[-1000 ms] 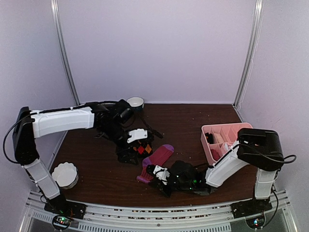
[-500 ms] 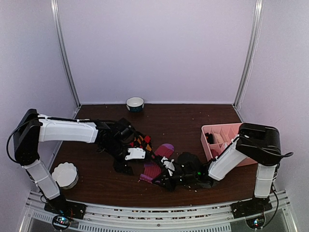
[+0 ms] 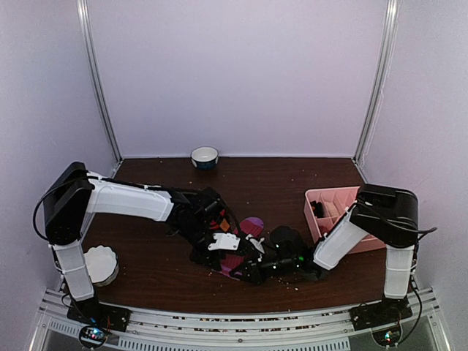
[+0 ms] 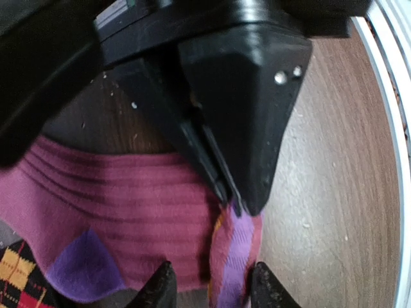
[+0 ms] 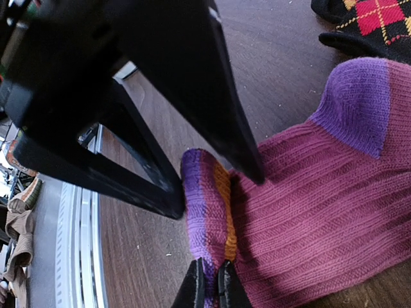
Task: Roll the socks
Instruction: Roll the sock.
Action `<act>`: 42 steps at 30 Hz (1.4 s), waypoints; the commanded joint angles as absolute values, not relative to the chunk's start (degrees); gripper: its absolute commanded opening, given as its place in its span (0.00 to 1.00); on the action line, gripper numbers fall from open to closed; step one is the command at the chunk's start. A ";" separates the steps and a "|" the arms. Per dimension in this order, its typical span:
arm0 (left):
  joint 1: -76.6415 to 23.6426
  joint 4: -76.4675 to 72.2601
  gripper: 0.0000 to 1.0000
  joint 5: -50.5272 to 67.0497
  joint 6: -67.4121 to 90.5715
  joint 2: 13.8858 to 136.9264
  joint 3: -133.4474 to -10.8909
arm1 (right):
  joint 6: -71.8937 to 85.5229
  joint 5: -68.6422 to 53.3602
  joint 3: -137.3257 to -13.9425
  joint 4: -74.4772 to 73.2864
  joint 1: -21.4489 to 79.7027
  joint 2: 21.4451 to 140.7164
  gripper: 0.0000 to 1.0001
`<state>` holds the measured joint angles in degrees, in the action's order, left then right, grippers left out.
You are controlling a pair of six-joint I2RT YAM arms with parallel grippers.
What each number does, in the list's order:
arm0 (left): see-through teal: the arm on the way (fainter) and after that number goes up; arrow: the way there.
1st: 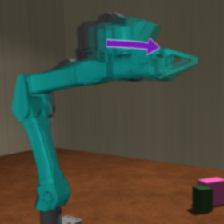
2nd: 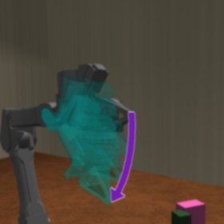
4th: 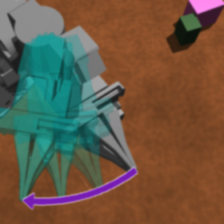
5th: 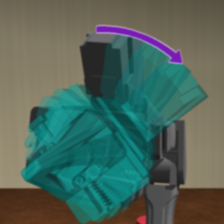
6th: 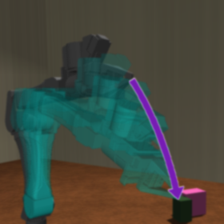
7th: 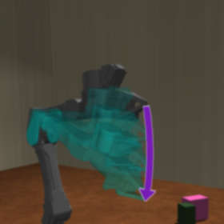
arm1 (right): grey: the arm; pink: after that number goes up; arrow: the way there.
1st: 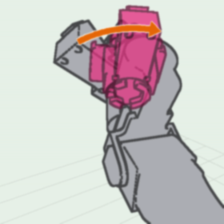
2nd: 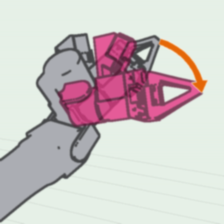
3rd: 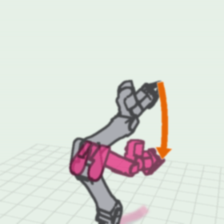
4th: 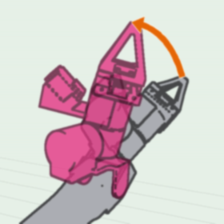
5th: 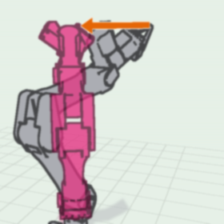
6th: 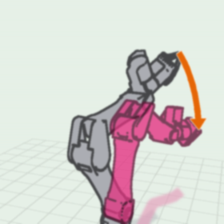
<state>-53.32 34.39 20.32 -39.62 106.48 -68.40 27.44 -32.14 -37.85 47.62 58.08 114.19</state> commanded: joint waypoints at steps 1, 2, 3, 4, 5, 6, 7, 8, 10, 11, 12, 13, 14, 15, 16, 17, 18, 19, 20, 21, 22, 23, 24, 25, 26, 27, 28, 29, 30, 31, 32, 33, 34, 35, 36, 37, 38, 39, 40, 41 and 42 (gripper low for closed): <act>-53.61 35.59 0.38 22.71 -39.95 109.38 -71.76 | 28.17 -30.39 -35.12 31.33 57.66 118.71 0.00; -53.61 36.07 0.35 23.01 -40.11 109.76 -71.99 | 28.27 -30.43 -35.03 31.56 57.56 118.62 0.00; -53.61 36.70 0.30 23.30 -40.24 110.11 -72.27 | 28.35 -30.41 -34.99 31.93 57.49 118.46 0.00; -53.61 37.30 0.23 23.37 -40.24 110.57 -72.51 | 28.31 -30.44 -34.73 32.56 57.56 118.21 0.00; -53.61 37.98 0.17 23.20 -40.25 110.97 -72.77 | 28.37 -30.32 -34.22 33.69 57.55 117.80 0.00; -53.54 38.74 0.12 23.02 -40.17 111.39 -72.97 | 28.46 -30.20 -33.49 36.18 57.52 117.28 0.00; -53.53 39.43 0.08 22.76 -40.14 111.75 -73.15 | 28.66 -29.89 -32.41 38.58 57.54 116.66 0.00; -53.53 40.25 0.06 22.55 -40.14 112.10 -73.25 | 29.04 -29.40 -31.37 41.07 57.56 115.93 0.01; -53.40 41.96 0.05 22.65 -40.12 112.74 -73.46 | 28.67 -28.39 -29.28 44.55 57.60 114.44 0.08; -53.19 42.93 0.02 23.05 -39.97 113.21 -73.73 | 28.19 -27.86 -28.48 46.18 57.77 113.64 0.15; -52.93 44.07 0.00 23.56 -39.71 113.78 -74.27 | 27.52 -27.25 -27.67 47.48 58.09 112.63 0.18; -52.46 45.43 0.00 24.44 -39.14 114.36 -75.11 | 26.58 -26.46 -26.85 48.56 58.41 111.24 0.20; -51.66 47.19 0.00 25.80 -38.71 115.11 -76.12 | 25.69 -25.38 -26.09 49.25 58.74 110.02 0.21; -50.95 49.12 0.00 27.68 -38.34 115.80 -77.32 | 24.73 -24.22 -25.35 49.56 59.15 108.78 0.23; -50.29 51.02 0.00 29.24 -37.93 116.54 -78.40 | 23.70 -22.31 -24.72 49.53 59.51 107.51 0.25; -49.83 53.25 0.00 30.56 -37.62 117.09 -79.20 | 22.60 -20.78 -24.02 49.24 59.78 106.34 0.25; -49.49 54.20 0.00 31.54 -37.46 117.53 -79.80 | 21.42 -19.46 -23.35 48.94 60.14 105.05 0.26; -49.33 55.79 0.00 32.32 -37.38 117.78 -80.14 | 20.37 -17.91 -22.71 48.60 60.60 103.81 0.27; -49.23 56.80 0.00 33.00 -37.21 117.84 -80.31 | 18.71 -16.46 -22.02 47.98 61.11 102.26 0.27; -49.22 57.88 0.00 33.97 -37.12 117.86 -80.35 | 17.25 -14.45 -21.40 47.33 61.87 100.63 0.27; -49.22 58.75 0.00 35.11 -36.80 117.85 -80.33 | 15.70 -12.12 -20.80 46.48 62.68 98.98 0.27; -49.30 59.46 0.00 36.51 -36.54 117.84 -80.33 | 14.16 -9.83 -20.48 44.95 63.80 97.18 0.27; -49.35 60.21 0.00 38.39 -36.36 117.80 -80.33 | 12.49 -6.74 -20.16 43.51 64.81 95.61 0.28; -49.58 60.74 0.00 39.32 -36.28 117.91 -80.33 | 10.87 -3.15 -19.83 41.47 66.30 93.89 0.27; -49.88 61.07 0.00 39.52 -36.30 117.99 -80.44 | 9.09 0.38 -19.77 39.57 67.80 92.18 0.28; -50.17 61.39 0.00 39.50 -36.38 118.17 -80.73 | 7.54 3.96 -19.73 38.28 69.17 90.81 0.29; -50.35 61.80 0.00 39.59 -36.39 118.57 -81.27 | 6.24 6.99 -19.91 36.96 70.41 89.54 0.30; -50.36 62.56 0.00 39.78 -36.34 119.36 -82.10 | 5.43 10.00 -20.03 35.66 71.23 88.61 0.34; -50.36 63.23 0.00 39.84 -36.19 120.44 -83.18 | 4.84 12.16 -20.15 34.83 71.89 87.73 0.42; -50.36 63.73 0.00 39.52 -35.85 121.57 -84.34 | 4.35 13.62 -20.13 34.40 72.41 86.78 0.87; -50.36 63.95 0.00 39.02 -35.34 122.70 -85.24 | 4.27 14.93 -20.19 34.02 72.56 86.29 1.00; -50.36 63.98 0.00 38.36 -34.99 123.71 -86.20 | 4.49 16.13 -20.44 33.52 72.59 86.08 1.00; -50.36 63.98 0.00 37.73 -34.47 124.87 -87.11 | 4.98 17.85 -20.85 32.82 72.64 86.35 0.99; -50.36 63.98 0.00 37.05 -33.86 125.99 -88.02 | 5.93 20.58 -21.17 32.30 72.80 86.72 1.00; -50.30 63.79 0.00 36.23 -33.07 127.30 -89.16 | 6.76 21.51 -20.84 32.70 72.85 86.71 0.99; -50.28 63.29 0.00 35.35 -32.11 128.08 -89.85 | 7.80 21.64 -19.48 34.66 72.86 86.25 1.00; -50.27 62.85 0.00 34.41 -31.30 128.62 -90.34 | 8.79 21.48 -17.01 38.79 72.86 85.63 1.00; -50.20 62.72 0.00 33.94 -30.65 129.01 -90.81 | 9.90 21.50 -14.19 43.96 72.85 84.54 1.00; -50.14 62.67 0.00 33.58 -30.14 129.18 -91.21 | 11.18 22.16 -11.60 50.06 72.78 83.60 1.00; -50.11 62.55 0.00 32.77 -29.60 129.27 -91.44 | 12.60 23.73 -9.74 52.54 72.65 82.84 1.00; -50.11 62.52 0.00 32.43 -29.28 129.33 -91.61 | 13.75 25.51 -9.34 51.90 72.60 82.15 0.99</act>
<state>-50.24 64.55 37.06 -32.27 127.46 -90.08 8.88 17.52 -14.39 42.22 72.53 85.10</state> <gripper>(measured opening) 0.036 0.995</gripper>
